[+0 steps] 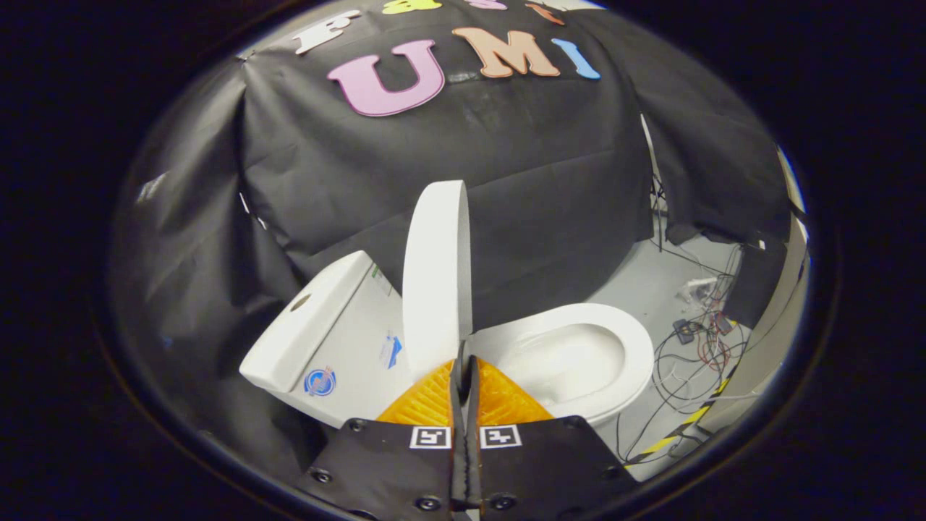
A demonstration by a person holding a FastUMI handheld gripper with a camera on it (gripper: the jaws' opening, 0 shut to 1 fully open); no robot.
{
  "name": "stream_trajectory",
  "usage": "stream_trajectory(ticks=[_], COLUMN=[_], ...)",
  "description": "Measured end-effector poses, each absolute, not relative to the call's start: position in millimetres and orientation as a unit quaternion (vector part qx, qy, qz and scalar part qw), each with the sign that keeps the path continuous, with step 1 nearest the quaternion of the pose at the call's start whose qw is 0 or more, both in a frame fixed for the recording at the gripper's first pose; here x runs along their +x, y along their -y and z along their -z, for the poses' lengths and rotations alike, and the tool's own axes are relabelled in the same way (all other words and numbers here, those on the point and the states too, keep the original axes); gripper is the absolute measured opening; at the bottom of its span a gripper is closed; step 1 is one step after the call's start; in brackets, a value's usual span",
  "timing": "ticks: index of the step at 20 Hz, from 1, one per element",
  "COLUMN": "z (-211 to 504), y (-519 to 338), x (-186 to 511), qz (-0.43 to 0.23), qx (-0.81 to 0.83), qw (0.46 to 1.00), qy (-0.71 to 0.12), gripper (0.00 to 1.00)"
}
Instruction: Open the toilet lid.
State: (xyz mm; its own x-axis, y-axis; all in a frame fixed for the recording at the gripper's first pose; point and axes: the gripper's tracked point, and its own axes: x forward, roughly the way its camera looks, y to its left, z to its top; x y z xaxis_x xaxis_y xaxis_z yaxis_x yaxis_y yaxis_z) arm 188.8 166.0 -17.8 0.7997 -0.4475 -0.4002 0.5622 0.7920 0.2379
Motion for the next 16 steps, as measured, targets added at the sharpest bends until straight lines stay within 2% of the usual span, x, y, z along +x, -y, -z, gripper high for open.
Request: stream_trajectory(ticks=[16], z=[7.5], y=[-220.8], x=[225.3], qz=[0.228], qx=[0.115], qw=[0.951], qy=[-0.176], gripper=[0.0])
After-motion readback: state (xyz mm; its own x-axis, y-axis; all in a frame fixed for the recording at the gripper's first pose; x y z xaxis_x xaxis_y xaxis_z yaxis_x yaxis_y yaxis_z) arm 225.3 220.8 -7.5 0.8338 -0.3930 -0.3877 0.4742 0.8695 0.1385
